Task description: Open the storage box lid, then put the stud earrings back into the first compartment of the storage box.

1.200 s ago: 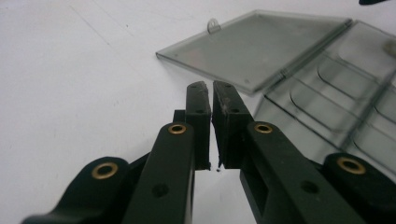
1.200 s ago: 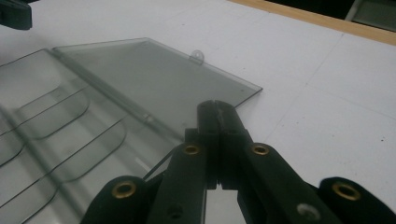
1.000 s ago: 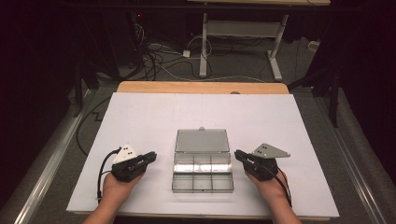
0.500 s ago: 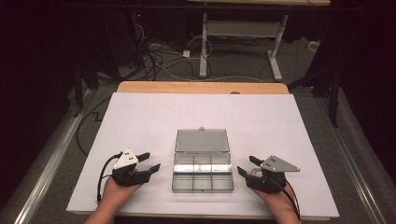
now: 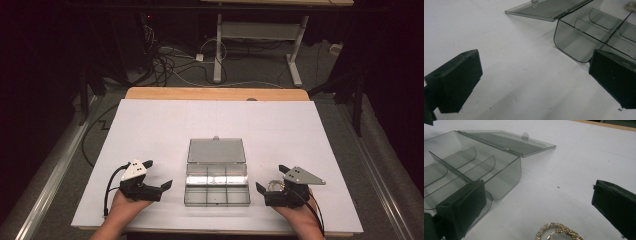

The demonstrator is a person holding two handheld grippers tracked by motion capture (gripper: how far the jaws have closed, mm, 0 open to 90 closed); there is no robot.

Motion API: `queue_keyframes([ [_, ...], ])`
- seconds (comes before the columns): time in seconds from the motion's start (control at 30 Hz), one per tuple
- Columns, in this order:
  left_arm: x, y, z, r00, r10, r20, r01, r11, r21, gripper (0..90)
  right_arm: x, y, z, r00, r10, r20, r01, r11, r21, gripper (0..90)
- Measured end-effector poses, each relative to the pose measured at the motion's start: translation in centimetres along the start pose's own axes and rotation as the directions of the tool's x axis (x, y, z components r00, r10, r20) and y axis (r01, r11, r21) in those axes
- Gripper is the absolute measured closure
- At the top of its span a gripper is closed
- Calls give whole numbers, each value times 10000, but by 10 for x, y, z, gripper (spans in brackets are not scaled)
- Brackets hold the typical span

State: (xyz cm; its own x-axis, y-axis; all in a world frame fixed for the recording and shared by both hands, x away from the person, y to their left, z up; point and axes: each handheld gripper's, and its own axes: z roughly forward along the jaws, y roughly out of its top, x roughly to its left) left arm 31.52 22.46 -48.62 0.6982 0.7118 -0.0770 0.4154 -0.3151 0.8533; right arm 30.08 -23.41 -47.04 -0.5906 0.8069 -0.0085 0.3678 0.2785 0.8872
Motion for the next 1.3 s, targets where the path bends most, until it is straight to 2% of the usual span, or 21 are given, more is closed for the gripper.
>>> queue_keyframes([
  [0.2, 1, 0, 1, 9998, -39, 181, 37, 9999, 121, 0, -5, -4, -10, 9999, -55, 156, 55, 10000, 18, 9],
  [0.33, -1, -1, 3, 9989, 302, 345, -311, 9992, 258, 0, -11, -9, -17, 9995, 41, 303, -44, 10000, 90, 9],
  [0.43, -3, -2, 1, 9983, 466, 338, -469, 9989, 70, 2, -15, -13, -21, 9990, 104, 439, -110, 9998, 138, 9],
  [0.6, -3, -3, 0, 9983, 482, 325, -482, 9988, 8, 7, -21, -18, -28, 9979, 162, 631, -179, 9995, 278, 28],
  [0.7, -2, -3, 0, 9983, 423, 401, -423, 9991, -16, 6, -27, -19, -30, 9971, 293, 698, -312, 9992, 264, 87],
  [0.93, -2, -2, 0, 9980, 457, 437, -456, 9990, -35, 6, -34, -24, -40, 9958, 575, 713, -595, 9979, 266, 333],
  [1.07, -1, -3, -1, 9986, 335, 403, -331, 9994, -100, 4, -36, -26, -44, 9934, 689, 920, -721, 9969, 321, 457],
  [1.17, -1, -2, 0, 9987, 327, 392, -325, 9995, -64, 4, -40, -26, -45, 9921, 805, 964, -839, 9959, 326, 540],
  [1.3, -1, -3, 0, 9985, 340, 424, -338, 9994, -63, 4, -43, -26, -39, 9925, 849, 885, -905, 9941, 604, 634],
])
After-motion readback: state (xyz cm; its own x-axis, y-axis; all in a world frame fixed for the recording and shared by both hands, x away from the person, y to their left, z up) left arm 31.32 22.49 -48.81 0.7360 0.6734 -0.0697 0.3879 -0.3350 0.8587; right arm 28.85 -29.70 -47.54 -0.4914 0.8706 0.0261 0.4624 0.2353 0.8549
